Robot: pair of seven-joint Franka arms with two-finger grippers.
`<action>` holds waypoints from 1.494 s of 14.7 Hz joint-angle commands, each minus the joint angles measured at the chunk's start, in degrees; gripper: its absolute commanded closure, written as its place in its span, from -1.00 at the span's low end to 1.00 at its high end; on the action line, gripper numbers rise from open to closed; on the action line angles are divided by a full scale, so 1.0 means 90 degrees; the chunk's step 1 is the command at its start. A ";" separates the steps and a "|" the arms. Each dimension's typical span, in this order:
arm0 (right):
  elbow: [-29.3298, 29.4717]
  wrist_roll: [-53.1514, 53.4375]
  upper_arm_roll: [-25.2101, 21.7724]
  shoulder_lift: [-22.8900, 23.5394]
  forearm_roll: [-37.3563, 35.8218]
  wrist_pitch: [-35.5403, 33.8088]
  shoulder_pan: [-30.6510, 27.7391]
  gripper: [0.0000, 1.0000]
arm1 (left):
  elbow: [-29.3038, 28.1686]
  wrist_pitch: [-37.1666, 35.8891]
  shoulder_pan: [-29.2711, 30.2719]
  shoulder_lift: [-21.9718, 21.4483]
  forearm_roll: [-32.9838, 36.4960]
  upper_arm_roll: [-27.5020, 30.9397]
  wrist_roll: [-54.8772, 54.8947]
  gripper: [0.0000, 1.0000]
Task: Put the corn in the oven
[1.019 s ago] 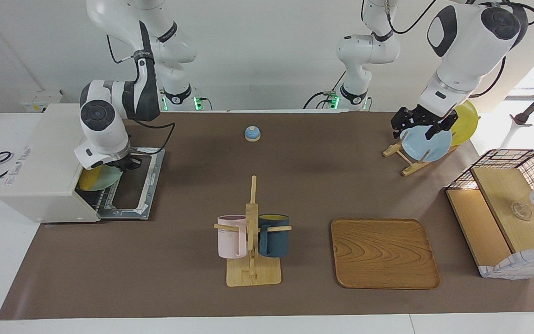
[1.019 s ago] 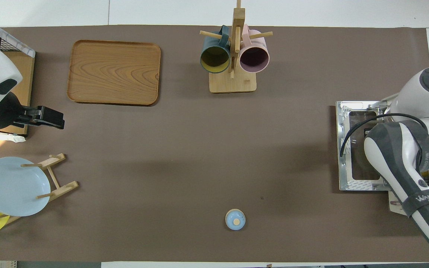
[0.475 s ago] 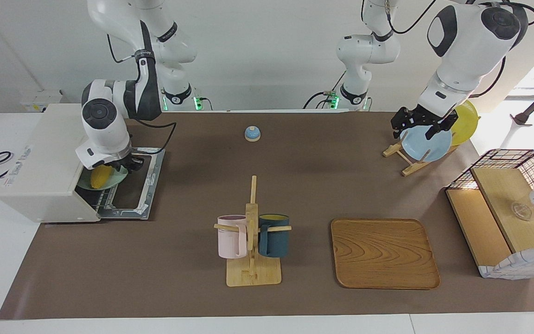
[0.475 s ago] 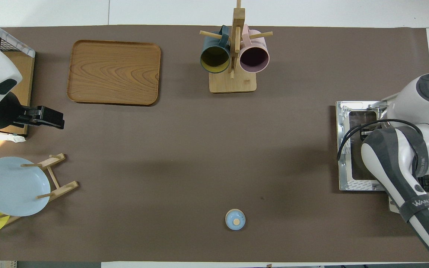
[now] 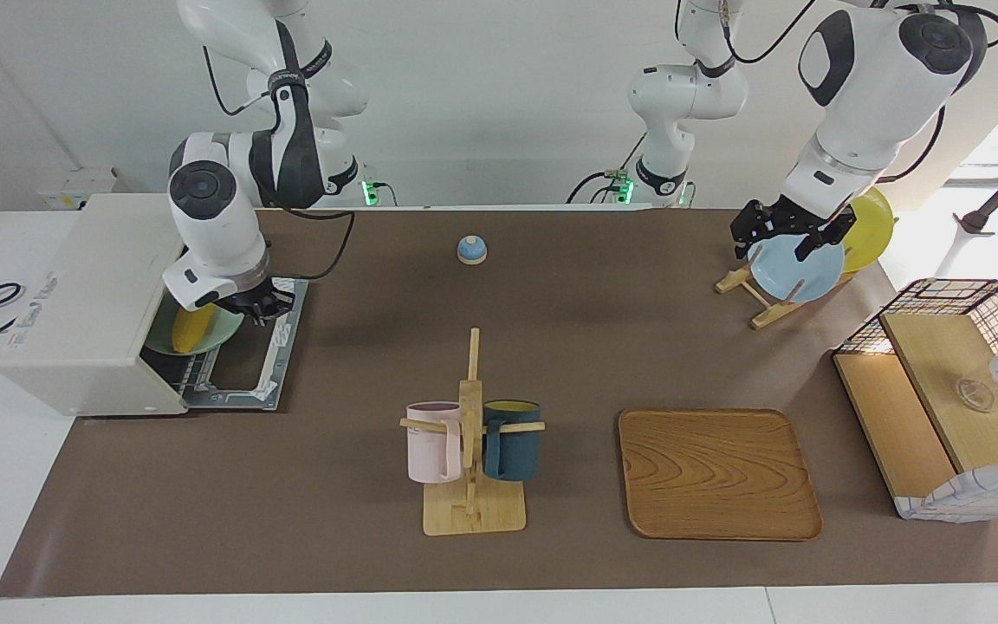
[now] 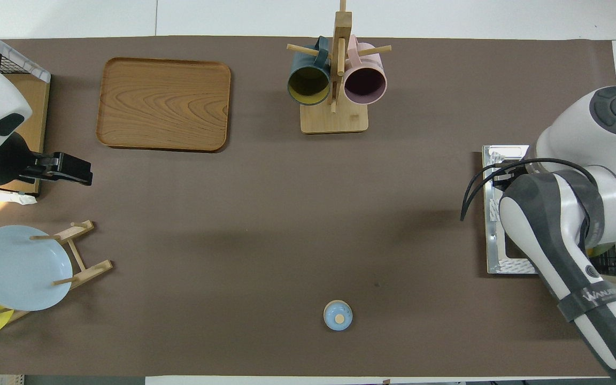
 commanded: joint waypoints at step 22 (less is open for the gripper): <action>-0.0432 0.0577 -0.0001 0.0434 -0.1674 0.0373 0.0106 1.00 | -0.0152 0.0067 0.0008 -0.0163 0.0132 0.0003 0.0016 -1.00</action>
